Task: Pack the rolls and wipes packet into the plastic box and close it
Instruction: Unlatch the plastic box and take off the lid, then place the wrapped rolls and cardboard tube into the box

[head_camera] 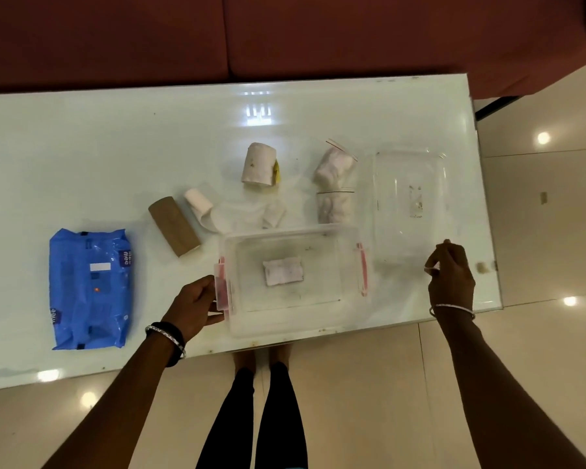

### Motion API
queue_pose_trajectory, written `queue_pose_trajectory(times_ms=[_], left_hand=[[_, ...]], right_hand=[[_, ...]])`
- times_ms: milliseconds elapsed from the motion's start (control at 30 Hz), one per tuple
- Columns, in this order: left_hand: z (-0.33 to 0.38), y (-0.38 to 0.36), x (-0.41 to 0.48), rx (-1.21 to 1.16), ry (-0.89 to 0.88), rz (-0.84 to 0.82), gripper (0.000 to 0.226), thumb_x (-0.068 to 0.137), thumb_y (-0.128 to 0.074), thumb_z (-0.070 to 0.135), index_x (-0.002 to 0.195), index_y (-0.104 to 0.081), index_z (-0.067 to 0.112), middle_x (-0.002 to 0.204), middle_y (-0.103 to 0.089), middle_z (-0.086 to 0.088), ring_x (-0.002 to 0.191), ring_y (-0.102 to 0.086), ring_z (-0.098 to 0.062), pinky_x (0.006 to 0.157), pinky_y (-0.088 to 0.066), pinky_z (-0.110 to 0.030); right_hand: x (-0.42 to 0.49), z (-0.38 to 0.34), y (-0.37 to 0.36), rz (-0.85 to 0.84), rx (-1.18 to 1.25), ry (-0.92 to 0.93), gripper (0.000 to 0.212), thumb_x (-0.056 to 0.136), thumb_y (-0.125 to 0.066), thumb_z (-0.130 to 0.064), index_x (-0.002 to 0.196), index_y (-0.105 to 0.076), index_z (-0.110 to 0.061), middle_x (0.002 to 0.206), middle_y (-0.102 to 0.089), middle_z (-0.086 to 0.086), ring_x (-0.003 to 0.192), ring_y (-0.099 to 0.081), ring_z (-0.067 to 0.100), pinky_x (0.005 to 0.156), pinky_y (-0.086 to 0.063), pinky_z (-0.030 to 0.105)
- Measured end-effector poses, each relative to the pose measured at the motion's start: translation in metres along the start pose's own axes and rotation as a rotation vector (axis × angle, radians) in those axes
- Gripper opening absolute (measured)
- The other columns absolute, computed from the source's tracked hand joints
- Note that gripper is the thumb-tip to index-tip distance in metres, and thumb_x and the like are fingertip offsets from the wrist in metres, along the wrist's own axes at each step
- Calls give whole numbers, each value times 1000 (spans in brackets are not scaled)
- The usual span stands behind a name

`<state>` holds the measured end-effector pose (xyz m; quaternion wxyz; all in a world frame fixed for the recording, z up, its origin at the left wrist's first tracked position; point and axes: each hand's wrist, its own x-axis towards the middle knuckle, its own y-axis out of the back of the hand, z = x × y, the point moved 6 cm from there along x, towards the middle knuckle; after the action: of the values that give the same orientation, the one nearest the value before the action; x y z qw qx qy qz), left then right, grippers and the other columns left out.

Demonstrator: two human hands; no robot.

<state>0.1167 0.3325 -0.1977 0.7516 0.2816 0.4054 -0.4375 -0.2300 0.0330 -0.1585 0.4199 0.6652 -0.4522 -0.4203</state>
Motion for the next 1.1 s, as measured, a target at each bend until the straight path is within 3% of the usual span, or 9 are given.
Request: queue_pose_trajectory(times_ms=[167, 367, 533, 633, 733, 833, 900, 967, 1100], left_hand=[[1, 0, -2, -2, 2, -5, 32, 104, -32, 12, 116, -60, 4, 107, -69, -14, 88, -69, -23, 67, -55, -23], [7, 3, -5, 36, 15, -23, 31, 104, -35, 16, 113, -62, 5, 109, -70, -15, 90, -71, -25, 70, -57, -26], [25, 18, -9, 205, -12, 31, 24, 99, -47, 16, 87, -65, 25, 88, -73, -6, 79, -72, -21, 83, -58, -43], [57, 34, -9, 474, -175, 209, 15, 95, -54, 22, 87, -66, 26, 81, -73, 0, 76, -71, -20, 77, -58, -40], [111, 44, -11, 578, -422, 476, 15, 94, -54, 25, 94, -68, 20, 80, -72, 1, 75, -67, -19, 69, -55, -34], [164, 34, 4, 475, -567, 562, 15, 93, -55, 22, 91, -68, 15, 79, -70, -1, 75, -66, -20, 69, -45, -25], [190, 21, 24, 417, -594, 561, 15, 92, -56, 25, 90, -67, 15, 83, -72, -1, 77, -67, -19, 69, -44, -22], [206, 7, 50, 410, -557, 545, 19, 90, -58, 33, 98, -64, 16, 94, -71, -2, 84, -67, -20, 72, -49, -27], [215, -13, 101, 524, -360, 431, 54, 85, -62, 46, 125, -52, 11, 122, -62, -10, 111, -58, -28, 88, -43, -34]], right_hand=[[-6, -2, -18, -73, -88, -23, 43, 66, -48, 33, 82, -54, -7, 120, -53, 8, 89, -65, 33, 64, -42, 26], [5, -21, -6, -116, -107, -181, 39, 70, -49, 21, 89, -65, -9, 118, -57, 11, 98, -61, 37, 75, -48, 38], [15, -82, 19, 53, 255, -149, 13, 84, -63, -3, 92, -71, -10, 88, -75, 8, 85, -72, 27, 79, -51, 29], [20, -131, 19, 70, 501, -85, 9, 88, -64, -12, 93, -71, -13, 75, -74, 4, 71, -73, 12, 74, -54, 23], [28, -167, 9, 121, 533, -58, 8, 87, -63, -16, 89, -71, -15, 71, -70, -6, 65, -67, 1, 65, -48, 6], [41, -190, -7, 101, 472, -51, 7, 87, -65, -13, 89, -71, -11, 78, -69, -5, 72, -66, 11, 64, -43, 2], [53, -200, -16, 90, 452, -76, 11, 87, -65, -13, 95, -71, -7, 86, -72, 2, 81, -69, 19, 75, -49, 15], [67, -206, -24, 81, 415, -124, 20, 89, -65, -18, 104, -68, -5, 97, -73, 8, 89, -69, 24, 85, -51, 30], [94, -213, -40, 34, 369, -281, 39, 90, -64, -31, 120, -57, -8, 115, -67, 11, 108, -63, 29, 90, -44, 32]])
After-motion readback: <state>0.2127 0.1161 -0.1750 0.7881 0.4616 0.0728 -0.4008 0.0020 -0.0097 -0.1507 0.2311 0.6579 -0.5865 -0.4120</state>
